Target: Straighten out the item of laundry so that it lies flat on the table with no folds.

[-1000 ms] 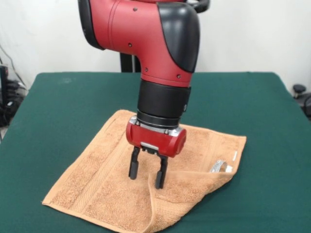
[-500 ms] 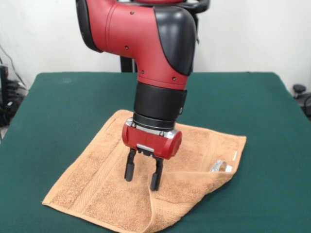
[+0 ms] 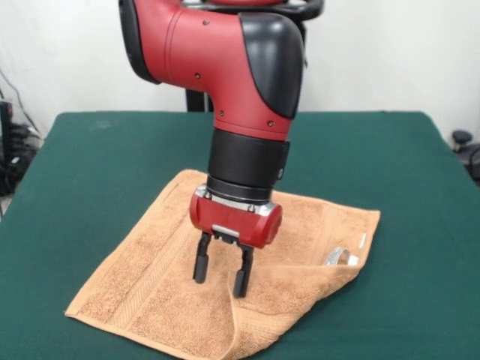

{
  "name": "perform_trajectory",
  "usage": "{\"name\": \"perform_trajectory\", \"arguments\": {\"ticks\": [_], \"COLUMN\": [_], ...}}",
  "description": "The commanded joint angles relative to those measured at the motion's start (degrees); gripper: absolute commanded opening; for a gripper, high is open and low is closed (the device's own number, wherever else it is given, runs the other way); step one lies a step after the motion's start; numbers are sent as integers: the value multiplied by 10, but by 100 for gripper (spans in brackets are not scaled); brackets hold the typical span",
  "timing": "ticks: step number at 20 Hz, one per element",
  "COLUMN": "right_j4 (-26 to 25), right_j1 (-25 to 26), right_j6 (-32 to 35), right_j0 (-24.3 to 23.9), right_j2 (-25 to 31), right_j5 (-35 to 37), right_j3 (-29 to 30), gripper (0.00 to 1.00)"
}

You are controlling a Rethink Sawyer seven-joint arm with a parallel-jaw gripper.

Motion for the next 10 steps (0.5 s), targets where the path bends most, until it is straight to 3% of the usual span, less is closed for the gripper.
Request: {"name": "perform_trajectory", "arguments": {"ticks": [1,10], "right_j4": [26,37], "right_j1": [47,41], "right_j6": [120,127], "right_j0": [25,37], "right_j2": [51,43], "right_j5": [-13,-7], "right_j3": [35,45], "gripper": [100,100]}}
